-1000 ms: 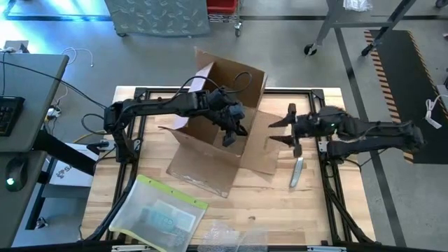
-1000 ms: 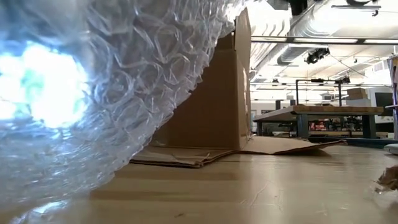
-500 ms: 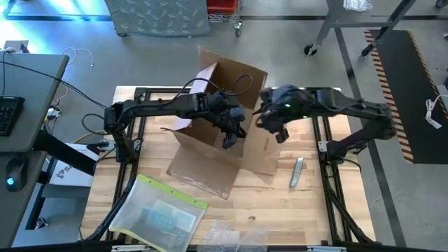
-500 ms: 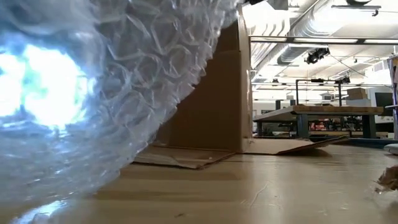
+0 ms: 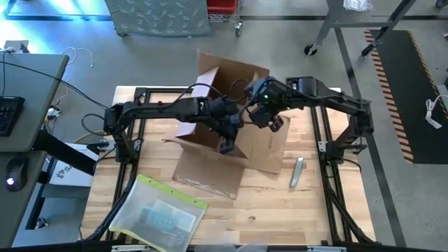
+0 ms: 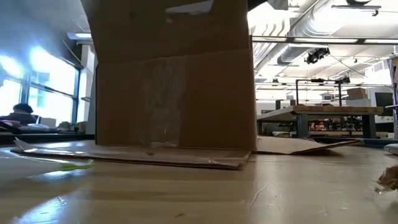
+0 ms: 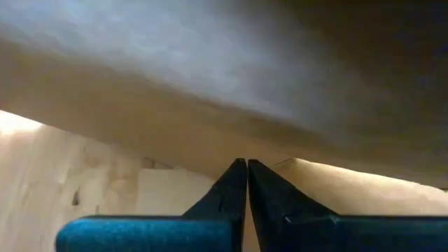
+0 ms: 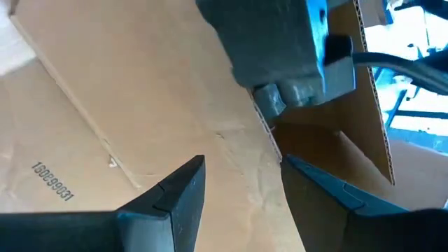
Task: Unpack boxes
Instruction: Break down the cardboard box using the silver cutter until it is fully flat
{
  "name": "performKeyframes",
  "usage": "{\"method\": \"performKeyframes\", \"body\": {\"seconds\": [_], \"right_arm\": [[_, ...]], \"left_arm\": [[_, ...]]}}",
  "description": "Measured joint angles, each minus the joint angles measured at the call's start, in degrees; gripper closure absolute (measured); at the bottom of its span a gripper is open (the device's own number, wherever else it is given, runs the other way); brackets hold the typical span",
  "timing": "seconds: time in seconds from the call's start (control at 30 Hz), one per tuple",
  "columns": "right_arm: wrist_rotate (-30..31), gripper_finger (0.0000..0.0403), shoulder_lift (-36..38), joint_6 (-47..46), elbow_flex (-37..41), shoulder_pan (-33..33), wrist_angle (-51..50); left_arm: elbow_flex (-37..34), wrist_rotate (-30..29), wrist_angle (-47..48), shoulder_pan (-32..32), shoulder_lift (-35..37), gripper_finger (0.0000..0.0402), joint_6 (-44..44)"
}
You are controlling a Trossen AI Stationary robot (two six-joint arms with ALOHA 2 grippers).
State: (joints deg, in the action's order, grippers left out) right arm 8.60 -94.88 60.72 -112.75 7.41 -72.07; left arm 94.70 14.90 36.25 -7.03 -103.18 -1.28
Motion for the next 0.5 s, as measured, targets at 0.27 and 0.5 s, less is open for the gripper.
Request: {"method": "performKeyframes", "body": {"seconds": [0.27, 0.5], "right_arm": [[0.74, 0.0228, -0.86, 1.86, -0.35, 1.64, 6.11], [-1.64, 0.0229, -2.34, 3.64, -0.52, 2.47, 3.33]], "left_arm": [[0.0, -0.27, 0.15, 1.24, 0.03, 0.0402, 1.85], [0.02, -0.48, 0.34, 1.58, 0.04, 0.0402, 3.06]]}}
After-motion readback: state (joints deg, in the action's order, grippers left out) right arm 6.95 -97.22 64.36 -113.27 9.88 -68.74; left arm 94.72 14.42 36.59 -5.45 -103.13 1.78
